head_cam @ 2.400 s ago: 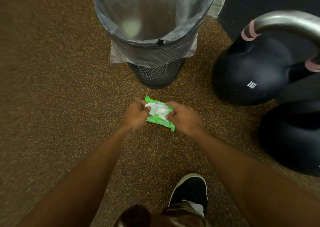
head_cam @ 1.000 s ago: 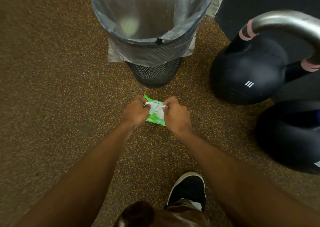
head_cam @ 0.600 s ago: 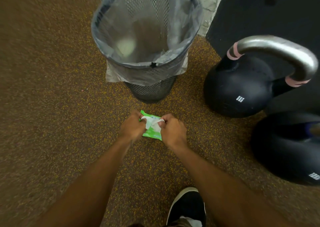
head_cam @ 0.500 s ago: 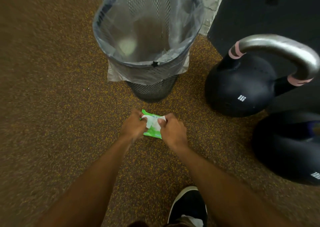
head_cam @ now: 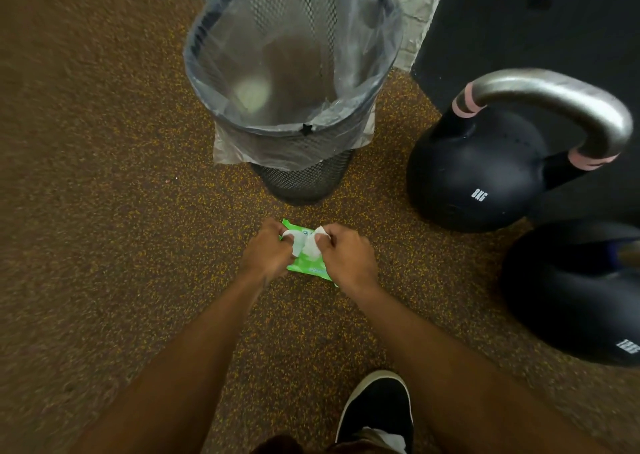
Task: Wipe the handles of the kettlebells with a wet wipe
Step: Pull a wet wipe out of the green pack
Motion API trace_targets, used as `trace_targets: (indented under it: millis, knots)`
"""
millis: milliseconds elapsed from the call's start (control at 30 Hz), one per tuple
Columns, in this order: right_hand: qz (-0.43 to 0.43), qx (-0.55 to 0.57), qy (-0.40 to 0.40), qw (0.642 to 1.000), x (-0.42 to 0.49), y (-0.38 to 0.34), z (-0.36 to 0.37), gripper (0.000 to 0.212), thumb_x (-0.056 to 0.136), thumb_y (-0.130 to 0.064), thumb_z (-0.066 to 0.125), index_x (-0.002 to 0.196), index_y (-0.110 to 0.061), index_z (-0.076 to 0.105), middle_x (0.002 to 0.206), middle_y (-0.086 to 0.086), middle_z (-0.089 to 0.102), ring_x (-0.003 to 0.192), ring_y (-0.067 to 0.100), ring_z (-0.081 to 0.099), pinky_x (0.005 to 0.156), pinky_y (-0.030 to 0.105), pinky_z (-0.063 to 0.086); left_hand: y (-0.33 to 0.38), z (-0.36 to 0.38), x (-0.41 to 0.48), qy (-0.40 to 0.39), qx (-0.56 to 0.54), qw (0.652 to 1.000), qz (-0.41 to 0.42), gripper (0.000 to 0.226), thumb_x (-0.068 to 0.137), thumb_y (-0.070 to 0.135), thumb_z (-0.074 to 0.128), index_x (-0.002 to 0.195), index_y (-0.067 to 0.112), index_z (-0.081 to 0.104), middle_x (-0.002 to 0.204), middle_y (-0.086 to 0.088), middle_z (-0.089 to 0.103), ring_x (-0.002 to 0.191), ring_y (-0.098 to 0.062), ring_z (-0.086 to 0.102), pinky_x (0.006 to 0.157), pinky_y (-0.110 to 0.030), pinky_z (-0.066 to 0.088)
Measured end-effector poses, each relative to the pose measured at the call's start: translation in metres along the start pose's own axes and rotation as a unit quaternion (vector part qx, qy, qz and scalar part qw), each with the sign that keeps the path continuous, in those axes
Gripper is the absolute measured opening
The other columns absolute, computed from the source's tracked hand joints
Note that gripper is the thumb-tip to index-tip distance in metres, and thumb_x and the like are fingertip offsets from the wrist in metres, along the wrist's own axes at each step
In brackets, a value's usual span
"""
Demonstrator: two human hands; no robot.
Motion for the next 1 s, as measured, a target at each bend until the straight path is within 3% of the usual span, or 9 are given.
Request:
trace_targets:
  millis: [233,433,567,667,733,800,900,1000]
  knots:
    - [-0.022,0.025,0.033,0.999,-0.002,0.000,-0.011,0.029,0.087,-0.053,0.063,0.084,-0.025,0.058,0.086,-0.004,0.065,0.078,0.018,0.060,0.060,0.030,0.034,0.002,0.000,0.000,-0.002,0.005,1.000,0.009,0.011,0.097,0.031,0.052,0.090,0.029,0.045,0.096,-0.006,0.070,0.080,-0.025,0.073,0.074,-0.053,0.061]
    - [-0.067,0.090,0.075,0.991,-0.010,-0.013,-0.032,0.036,0.093,-0.056,0.053,0.073,-0.026,0.053,0.079,-0.006,0.058,0.073,0.013,0.055,0.062,0.035,0.044,0.006,0.001,0.000,-0.012,0.044,0.999,0.030,0.008,0.080,0.050,0.046,0.088,0.049,0.043,0.097,-0.005,0.068,0.086,-0.029,0.070,0.078,-0.054,0.059]
    - [-0.063,0.127,0.042,0.989,-0.010,-0.013,-0.041,0.023,0.096,-0.039,0.056,0.089,-0.020,0.065,0.080,-0.007,0.065,0.076,0.013,0.060,0.068,0.037,0.048,0.018,-0.001,-0.010,-0.006,0.081,0.996,0.029,0.012,0.084,0.039,0.055,0.090,0.035,0.045,0.096,-0.004,0.067,0.087,-0.029,0.068,0.081,-0.050,0.058]
    - [-0.057,0.135,0.029,0.989,-0.013,-0.012,-0.048,0.015,0.097,-0.031,0.058,0.098,-0.019,0.068,0.088,-0.011,0.066,0.083,0.010,0.061,0.072,0.032,0.048,0.035,0.002,-0.021,-0.038,0.111,0.991,0.069,0.042,0.072,0.030,0.059,0.110,0.042,0.047,0.109,-0.001,0.066,0.095,-0.028,0.065,0.086,-0.048,0.055]
    - [-0.042,0.155,0.019,0.987,-0.015,-0.009,-0.053,0.013,0.093,-0.030,0.063,0.098,-0.019,0.067,0.090,-0.008,0.068,0.084,0.011,0.064,0.073,0.034,0.052,0.056,0.008,-0.033,-0.094,0.068,0.986,0.120,0.057,0.067,0.025,0.058,0.120,0.047,0.051,0.124,0.005,0.063,0.109,-0.023,0.062,0.095,-0.049,0.052]
    - [-0.024,0.206,0.006,0.978,-0.019,-0.010,-0.066,0.015,0.088,-0.029,0.070,0.097,-0.019,0.064,0.090,-0.003,0.068,0.083,0.013,0.066,0.070,0.035,0.055,0.079,0.016,-0.045,-0.170,-0.046,0.974,0.142,0.050,0.073,0.016,0.062,0.118,0.035,0.064,0.123,0.003,0.069,0.113,-0.018,0.064,0.101,-0.046,0.049]
    - [-0.028,0.246,-0.009,0.969,-0.026,-0.022,-0.098,0.020,0.086,-0.020,0.074,0.102,-0.019,0.061,0.090,0.002,0.068,0.079,0.014,0.066,0.068,0.030,0.055,0.114,0.017,-0.070,-0.239,-0.093,0.955,0.146,0.026,0.089,0.007,0.066,0.113,0.016,0.072,0.104,-0.007,0.075,0.096,-0.019,0.066,0.085,-0.037,0.049]
    - [-0.043,0.269,-0.015,0.962,-0.029,-0.035,-0.136,0.022,0.089,-0.011,0.069,0.108,-0.017,0.061,0.092,0.006,0.069,0.080,0.014,0.066,0.069,0.029,0.053,0.144,0.012,-0.089,-0.272,-0.097,0.946,0.148,0.020,0.086,0.008,0.072,0.105,0.013,0.071,0.084,-0.002,0.072,0.073,-0.011,0.063,0.065,-0.025,0.046]
Point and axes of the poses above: each hand's wrist, its own x-axis towards the middle knuckle, its own z-axis out of the palm, y = z × x, the point moved 10 cm from there along x, towards the middle knuckle
